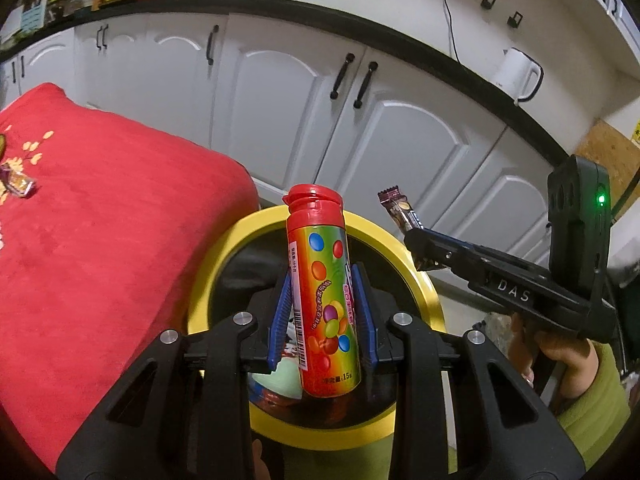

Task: Collect trash
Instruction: 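Open both tools to drop the chocolate bar and candy tube into the bin, then move both tools back over the table toward the remaining snack packets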

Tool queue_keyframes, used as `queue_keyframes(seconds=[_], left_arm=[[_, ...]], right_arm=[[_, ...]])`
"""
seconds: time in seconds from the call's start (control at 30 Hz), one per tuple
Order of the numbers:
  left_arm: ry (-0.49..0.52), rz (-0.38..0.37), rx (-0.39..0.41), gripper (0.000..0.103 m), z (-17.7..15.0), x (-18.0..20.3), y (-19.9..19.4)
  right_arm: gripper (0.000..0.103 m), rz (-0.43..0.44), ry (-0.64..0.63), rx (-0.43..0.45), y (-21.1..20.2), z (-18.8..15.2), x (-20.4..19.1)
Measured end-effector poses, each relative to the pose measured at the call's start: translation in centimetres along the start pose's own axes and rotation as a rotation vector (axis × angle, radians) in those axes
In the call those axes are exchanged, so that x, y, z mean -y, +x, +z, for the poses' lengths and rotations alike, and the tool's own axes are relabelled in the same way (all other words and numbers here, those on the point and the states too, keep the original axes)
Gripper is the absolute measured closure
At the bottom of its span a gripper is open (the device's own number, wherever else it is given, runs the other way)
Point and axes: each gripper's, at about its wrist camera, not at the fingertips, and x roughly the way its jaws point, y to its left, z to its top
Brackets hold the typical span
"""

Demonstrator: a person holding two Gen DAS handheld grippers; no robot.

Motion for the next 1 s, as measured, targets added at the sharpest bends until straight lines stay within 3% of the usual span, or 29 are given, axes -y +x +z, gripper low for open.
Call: queue_keyframes(seconds=[0.27,0.3,0.33,0.47,0.57,0.63,1.0], left_arm=[[-0.008,-0.017,-0.037,0.079,0.0,0.2,1.4],[-0.015,-0.015,-0.041,0.075,0.1,0.0,1.6],[-0.02,-0.015,-0.042,0.065,0.1,0.1,1.6],[-0.041,-0.005,-0.04,0.05,0.1,-0.5,1.6],[-0.06,0.009,-0.033,0.03,0.1,-1.0,1.2],[-0.071,0.024,-0.024,0.011,0.1,-1.2,0.8],[-0.082,0.116,0.073,0.011,0.1,-3.1,-2.8]], right_arm=[[0.08,0.007,0.024,-0.016,0.2,-0.3,1.1],[0.078,0.006,0.026,-0.017,0.2,-0.3,1.2],[0.073,0.006,0.029,-0.016,0.1,-0.3,1.3],[0.065,-0.002,0.037,-0.01,0.0,-0.3,1.6],[0.062,-0.005,0.045,-0.003,-0.1,-0.3,1.7],[0.057,-0.007,0.048,0.003,-0.2,-0.3,1.7],[0.038,0.019,-0.004,0.078,-1.6,0.7,-1.3]])
